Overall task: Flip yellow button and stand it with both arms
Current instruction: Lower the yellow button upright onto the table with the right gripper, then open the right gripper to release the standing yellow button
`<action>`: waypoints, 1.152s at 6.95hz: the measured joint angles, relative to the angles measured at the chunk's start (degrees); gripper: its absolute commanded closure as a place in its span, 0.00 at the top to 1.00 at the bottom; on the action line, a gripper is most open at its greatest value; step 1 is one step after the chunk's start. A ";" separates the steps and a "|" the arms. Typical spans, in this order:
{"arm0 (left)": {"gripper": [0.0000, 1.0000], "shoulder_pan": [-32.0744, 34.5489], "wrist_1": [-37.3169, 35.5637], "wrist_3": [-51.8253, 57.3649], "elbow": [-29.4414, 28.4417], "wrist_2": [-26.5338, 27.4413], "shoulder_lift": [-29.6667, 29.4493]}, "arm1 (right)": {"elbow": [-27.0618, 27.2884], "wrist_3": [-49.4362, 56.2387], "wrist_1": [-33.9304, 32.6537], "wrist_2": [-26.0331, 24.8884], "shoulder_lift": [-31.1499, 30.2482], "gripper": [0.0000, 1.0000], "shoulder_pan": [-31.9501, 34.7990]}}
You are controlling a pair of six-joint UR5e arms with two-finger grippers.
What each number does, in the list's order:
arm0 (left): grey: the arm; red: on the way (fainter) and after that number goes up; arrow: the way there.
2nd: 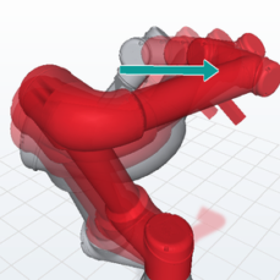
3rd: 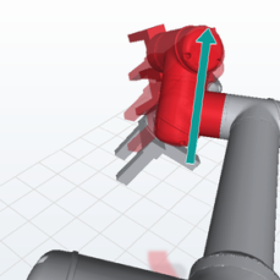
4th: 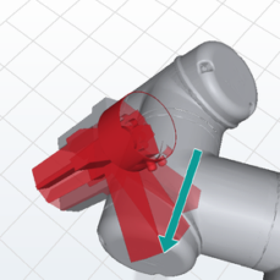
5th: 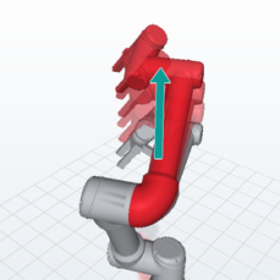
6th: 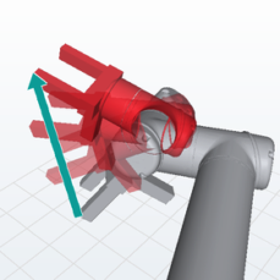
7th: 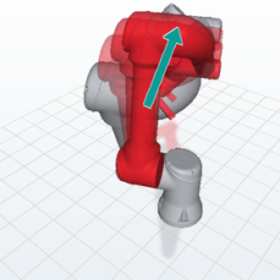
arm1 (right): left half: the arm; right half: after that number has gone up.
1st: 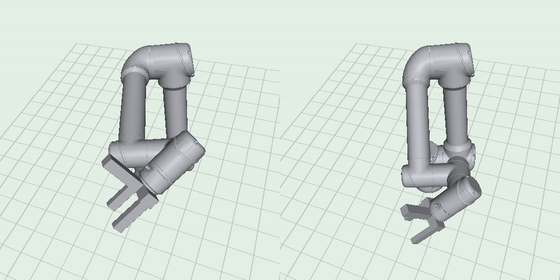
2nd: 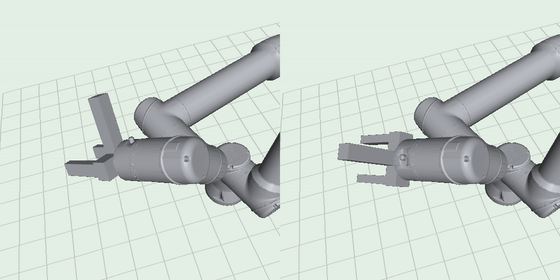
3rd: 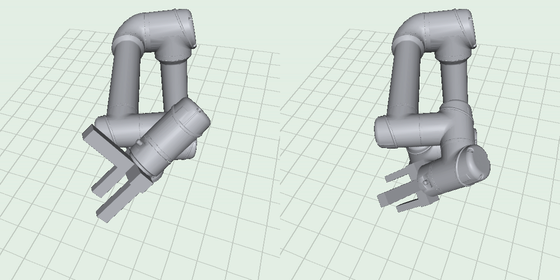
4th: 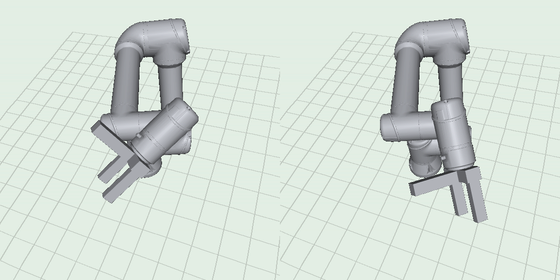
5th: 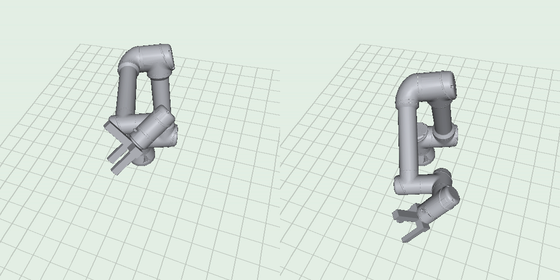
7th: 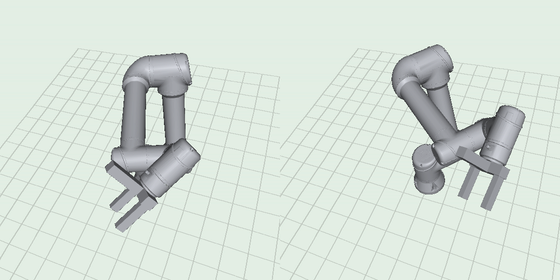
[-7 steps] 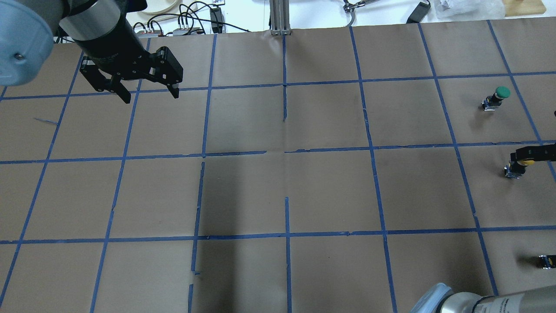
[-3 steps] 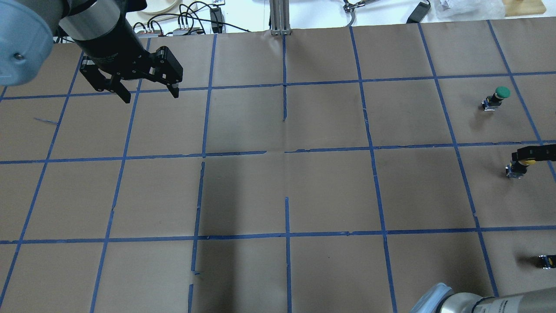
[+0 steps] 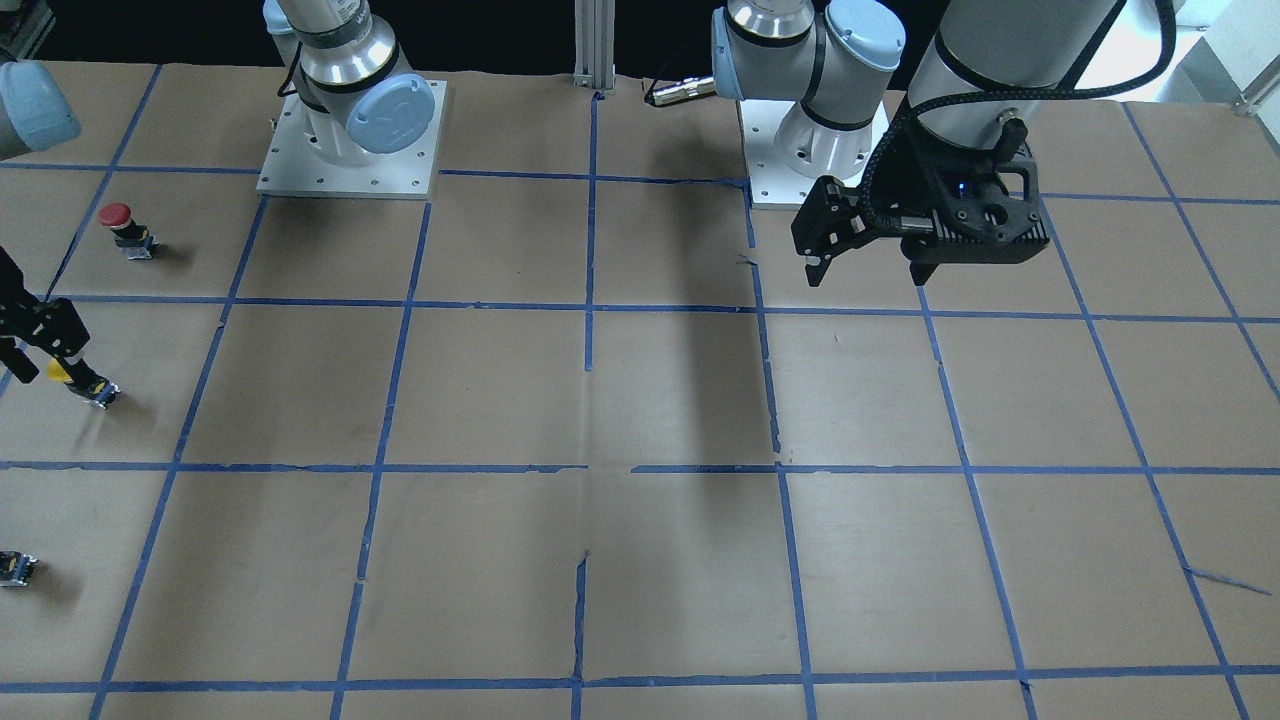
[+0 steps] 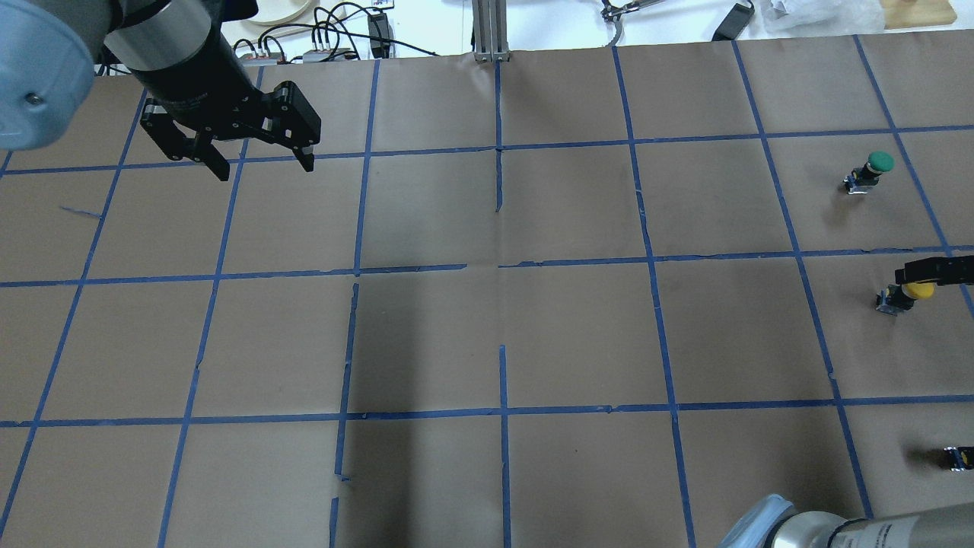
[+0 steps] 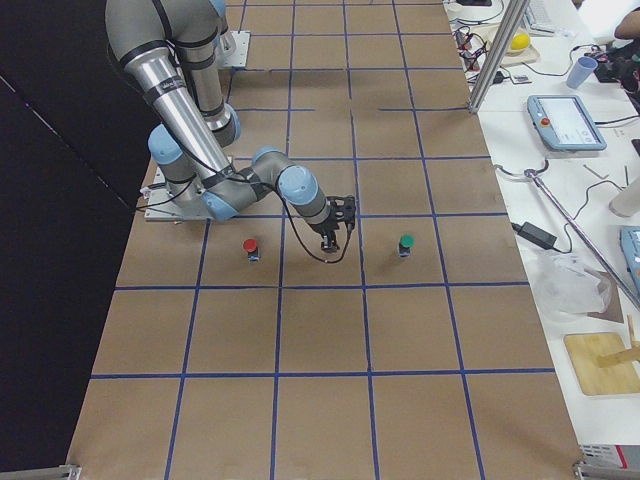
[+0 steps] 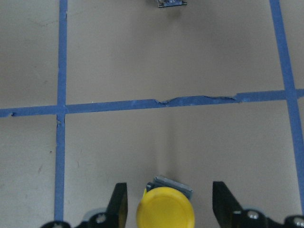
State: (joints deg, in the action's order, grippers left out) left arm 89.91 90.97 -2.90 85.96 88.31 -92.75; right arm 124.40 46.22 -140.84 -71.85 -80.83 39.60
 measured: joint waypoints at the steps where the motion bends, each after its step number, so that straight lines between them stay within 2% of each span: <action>1: 1.00 0.00 -0.02 0.00 -0.02 -0.02 -0.03 | -0.34 -0.15 1.32 -0.14 -0.35 1.00 -0.02; 2: 1.00 0.03 -0.06 0.00 -0.05 -0.15 -0.08 | -1.40 -0.96 4.14 -0.90 -1.42 1.00 -0.04; 3: 1.00 0.04 -0.08 0.00 -0.08 -0.15 -0.09 | -3.90 -3.29 9.69 -2.42 -3.12 1.00 0.12; 5: 1.00 0.01 -0.09 0.00 -0.09 -0.05 -0.12 | -10.64 -8.14 19.17 -4.31 -5.00 1.00 2.12; 6: 1.00 0.00 -0.09 0.00 -0.08 -0.04 -0.13 | -13.37 -11.39 22.15 -6.05 -5.21 1.00 5.04; 8: 1.00 -0.06 -0.09 0.16 -0.01 0.06 -0.15 | -21.25 -23.20 31.83 -12.62 -5.31 1.00 15.15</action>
State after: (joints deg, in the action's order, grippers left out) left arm 89.85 90.88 -2.74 85.95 88.37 -92.90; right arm 103.15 23.03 -109.01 -84.46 -86.14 54.75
